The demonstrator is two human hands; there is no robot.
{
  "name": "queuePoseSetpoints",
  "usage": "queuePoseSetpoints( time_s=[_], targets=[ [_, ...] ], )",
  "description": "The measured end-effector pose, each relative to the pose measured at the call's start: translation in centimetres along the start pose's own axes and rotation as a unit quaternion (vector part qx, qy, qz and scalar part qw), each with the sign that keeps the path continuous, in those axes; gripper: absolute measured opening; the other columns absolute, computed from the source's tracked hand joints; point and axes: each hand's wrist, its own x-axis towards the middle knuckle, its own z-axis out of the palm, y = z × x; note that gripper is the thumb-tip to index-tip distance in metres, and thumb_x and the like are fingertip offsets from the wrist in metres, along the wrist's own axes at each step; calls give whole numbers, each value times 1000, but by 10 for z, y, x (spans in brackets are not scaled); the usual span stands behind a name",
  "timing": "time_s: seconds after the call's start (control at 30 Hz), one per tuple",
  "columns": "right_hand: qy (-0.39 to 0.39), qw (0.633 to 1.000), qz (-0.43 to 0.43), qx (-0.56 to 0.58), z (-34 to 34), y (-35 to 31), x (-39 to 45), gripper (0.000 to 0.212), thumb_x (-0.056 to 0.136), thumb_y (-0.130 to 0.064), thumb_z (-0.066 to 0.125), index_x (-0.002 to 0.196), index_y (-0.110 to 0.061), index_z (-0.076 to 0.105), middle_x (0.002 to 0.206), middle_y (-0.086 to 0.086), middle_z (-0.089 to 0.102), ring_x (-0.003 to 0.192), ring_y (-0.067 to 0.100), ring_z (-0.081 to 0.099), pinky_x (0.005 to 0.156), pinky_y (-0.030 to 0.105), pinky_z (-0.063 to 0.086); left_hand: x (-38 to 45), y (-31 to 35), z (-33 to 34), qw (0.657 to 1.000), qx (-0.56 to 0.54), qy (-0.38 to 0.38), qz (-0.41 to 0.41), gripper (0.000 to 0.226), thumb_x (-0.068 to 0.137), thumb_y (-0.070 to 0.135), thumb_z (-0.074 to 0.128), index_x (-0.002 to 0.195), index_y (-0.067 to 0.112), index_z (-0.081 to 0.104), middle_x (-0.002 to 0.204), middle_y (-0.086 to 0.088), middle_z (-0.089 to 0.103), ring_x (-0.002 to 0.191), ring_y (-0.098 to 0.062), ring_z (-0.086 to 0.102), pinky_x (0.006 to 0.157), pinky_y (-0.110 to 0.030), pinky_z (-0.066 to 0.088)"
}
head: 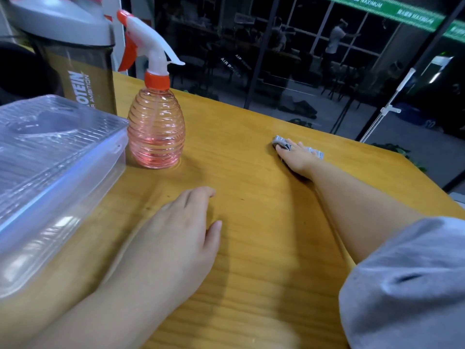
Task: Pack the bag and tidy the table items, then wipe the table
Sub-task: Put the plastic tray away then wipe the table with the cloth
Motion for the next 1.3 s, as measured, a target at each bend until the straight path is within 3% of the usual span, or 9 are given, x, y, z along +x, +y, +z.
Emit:
queuePoseSetpoints(
  time_s=[0.3, 0.47, 0.77, 0.83, 0.9, 0.97, 1.1, 1.2, 1.3],
  targets=[
    [-27, 993, -107, 34, 2, -18, -57, 52, 101, -47, 23, 149, -32, 14, 158, -9, 9, 146, 9, 0, 117, 35, -1, -1, 2, -1, 1000, -5, 3, 18, 46, 91, 42, 38, 134, 29, 29, 136, 13, 41, 121, -11, 44, 94, -22, 31],
    [-44, 982, -182, 28, 10, -20, -90, 45, 100, -46, 24, 145, -45, 18, 157, -16, 7, 145, 6, -2, 118, 37, -3, 0, 1, 0, 1000, -15, -9, 12, 44, 92, 39, 40, 133, 27, 30, 135, 10, 42, 120, -14, 46, 93, -27, 35],
    [-63, 961, -261, 70, 19, -9, -148, 40, 102, -35, 31, 141, -44, 31, 154, -21, 16, 142, -4, 1, 115, 26, -5, -1, 0, -4, 999, -40, -19, 10, 39, 93, 33, 42, 131, 27, 33, 135, 8, 43, 117, -19, 50, 94, -36, 40],
    [-79, 953, -240, 169, 19, -3, -157, 36, 102, -30, 34, 136, -39, 42, 149, -19, 32, 140, -6, 13, 115, 21, 1, 0, 0, -3, 999, -42, -20, 15, 39, 93, 33, 42, 131, 26, 34, 135, 7, 44, 116, -19, 51, 94, -36, 40],
    [-77, 940, -174, 283, 15, -1, -167, 30, 101, -31, 36, 123, -26, 57, 130, -8, 54, 128, 3, 41, 110, 17, 22, 0, -1, -3, 999, -41, -20, 16, 40, 92, 34, 43, 130, 25, 35, 134, 6, 45, 115, -20, 52, 93, -35, 41],
    [-49, 926, -121, 355, 4, -1, -176, 34, 101, -34, 37, 102, -9, 61, 97, 2, 62, 95, 11, 56, 86, 13, 40, 1, -1, -3, 999, -34, -19, 15, 40, 92, 36, 43, 130, 26, 35, 133, 6, 45, 113, -21, 53, 91, -36, 42],
    [12, 925, -38, 378, -27, 5, -177, 36, 97, -41, 42, 85, -14, 62, 86, 4, 64, 82, 18, 59, 79, 31, 44, -1, 0, -2, 999, -24, -19, 18, 40, 92, 38, 43, 129, 28, 34, 133, 9, 43, 112, -21, 54, 88, -36, 44],
    [118, 919, 47, 374, -44, 17, -162, 39, 97, -44, 38, 87, -13, 60, 82, 6, 62, 77, 20, 57, 68, 32, 41, -1, -1, -2, 999, -25, -18, 18, 40, 92, 39, 42, 129, 29, 32, 135, 10, 41, 114, -20, 53, 89, -36, 44],
    [232, 936, 89, 249, -49, 36, -142, 46, 98, -46, 30, 73, -12, 46, 67, 5, 49, 60, 22, 46, 53, 32, 31, -1, -1, -1, 999, -25, -16, 22, 40, 92, 39, 41, 129, 29, 32, 135, 11, 41, 114, -19, 53, 90, -35, 43]
  ],
)
